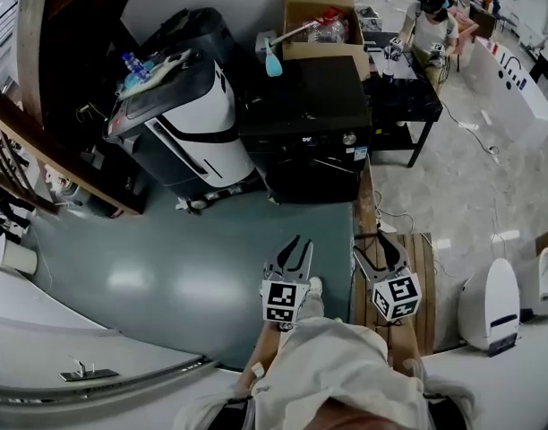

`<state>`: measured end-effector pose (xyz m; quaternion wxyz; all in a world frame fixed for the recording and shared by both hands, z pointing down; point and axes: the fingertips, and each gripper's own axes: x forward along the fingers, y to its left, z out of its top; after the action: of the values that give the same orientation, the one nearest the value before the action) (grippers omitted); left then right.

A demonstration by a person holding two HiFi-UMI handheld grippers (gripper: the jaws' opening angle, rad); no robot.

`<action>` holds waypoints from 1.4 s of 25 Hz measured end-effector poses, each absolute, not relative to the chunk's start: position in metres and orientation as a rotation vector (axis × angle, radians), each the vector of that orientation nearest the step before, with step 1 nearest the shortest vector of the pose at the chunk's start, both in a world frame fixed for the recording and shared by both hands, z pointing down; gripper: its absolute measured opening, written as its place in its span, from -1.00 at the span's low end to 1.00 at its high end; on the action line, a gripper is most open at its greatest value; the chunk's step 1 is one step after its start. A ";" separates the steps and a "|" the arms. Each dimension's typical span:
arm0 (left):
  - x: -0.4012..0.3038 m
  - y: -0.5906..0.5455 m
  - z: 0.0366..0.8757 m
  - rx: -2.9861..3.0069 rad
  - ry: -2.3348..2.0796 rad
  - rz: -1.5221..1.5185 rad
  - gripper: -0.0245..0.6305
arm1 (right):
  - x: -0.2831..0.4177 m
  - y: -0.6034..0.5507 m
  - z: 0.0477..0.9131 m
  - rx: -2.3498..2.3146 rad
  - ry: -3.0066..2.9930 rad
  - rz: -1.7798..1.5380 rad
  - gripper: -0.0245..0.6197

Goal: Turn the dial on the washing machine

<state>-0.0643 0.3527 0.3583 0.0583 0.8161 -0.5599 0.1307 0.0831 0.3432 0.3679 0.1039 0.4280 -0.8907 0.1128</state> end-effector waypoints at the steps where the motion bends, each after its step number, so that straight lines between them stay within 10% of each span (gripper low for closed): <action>1: -0.066 0.346 0.358 2.476 -1.692 0.396 -0.60 | 0.081 0.336 0.368 1.264 -2.624 0.333 -0.07; 35: -0.137 0.181 0.371 2.622 -1.469 0.369 -0.60 | 0.011 0.197 0.382 1.451 -2.449 0.402 -0.12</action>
<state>-0.1373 0.1811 0.3707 0.0565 0.8646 -0.4843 0.1216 0.0107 0.1972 0.3817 0.1328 0.5003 -0.8443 0.1384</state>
